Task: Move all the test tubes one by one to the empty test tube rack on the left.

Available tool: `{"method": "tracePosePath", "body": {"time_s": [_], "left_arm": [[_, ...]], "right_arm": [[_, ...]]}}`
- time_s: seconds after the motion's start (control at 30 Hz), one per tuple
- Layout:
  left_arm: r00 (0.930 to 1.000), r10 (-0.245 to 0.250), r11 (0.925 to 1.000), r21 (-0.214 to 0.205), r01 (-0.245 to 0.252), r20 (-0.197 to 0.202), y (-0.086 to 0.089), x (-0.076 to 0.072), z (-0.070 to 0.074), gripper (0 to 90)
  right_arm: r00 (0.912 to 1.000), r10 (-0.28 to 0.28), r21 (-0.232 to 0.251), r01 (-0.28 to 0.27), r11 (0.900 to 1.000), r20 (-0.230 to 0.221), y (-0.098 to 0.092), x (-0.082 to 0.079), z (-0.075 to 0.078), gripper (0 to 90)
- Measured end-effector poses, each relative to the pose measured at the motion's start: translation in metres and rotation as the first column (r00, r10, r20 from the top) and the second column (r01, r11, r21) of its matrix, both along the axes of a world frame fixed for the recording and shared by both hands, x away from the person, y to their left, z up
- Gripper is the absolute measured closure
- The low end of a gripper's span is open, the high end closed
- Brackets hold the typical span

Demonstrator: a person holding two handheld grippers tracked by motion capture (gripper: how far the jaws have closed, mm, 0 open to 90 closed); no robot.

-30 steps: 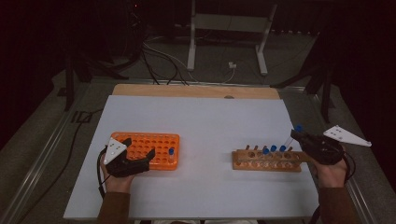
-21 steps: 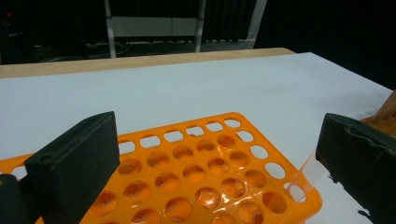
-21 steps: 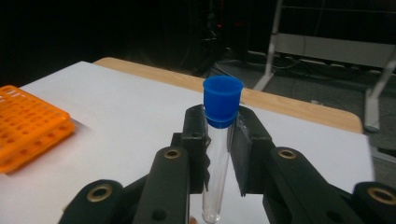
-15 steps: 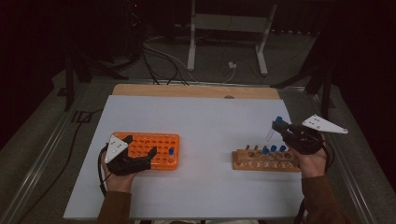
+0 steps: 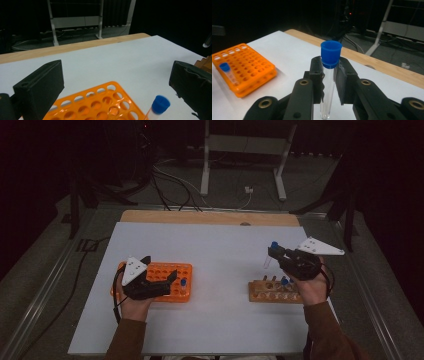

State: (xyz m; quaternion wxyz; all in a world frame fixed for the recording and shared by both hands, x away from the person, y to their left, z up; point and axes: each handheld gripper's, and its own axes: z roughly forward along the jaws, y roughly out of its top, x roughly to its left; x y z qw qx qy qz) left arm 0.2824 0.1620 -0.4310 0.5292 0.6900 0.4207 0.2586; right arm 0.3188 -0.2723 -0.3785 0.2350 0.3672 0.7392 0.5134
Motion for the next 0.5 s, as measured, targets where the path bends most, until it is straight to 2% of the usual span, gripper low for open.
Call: {"method": "tracePosePath", "body": {"time_s": [0.23, 0.5], "left_arm": [[0.9994, -0.035, 0.9992, 0.016, 0.035, 0.003, -0.017, 0.005, 0.008, 1.0], [0.9967, -0.081, 0.9965, 0.023, 0.081, 0.003, -0.038, 0.012, 0.014, 1.1]], "right_arm": [[0.9989, 0.045, 0.022, -0.045, 0.9988, -0.016, 0.029, 0.003, 0.0, 76.5], [0.9946, 0.101, 0.026, -0.1, 0.9946, -0.025, 0.064, 0.007, 0.0, 76.5]]}}
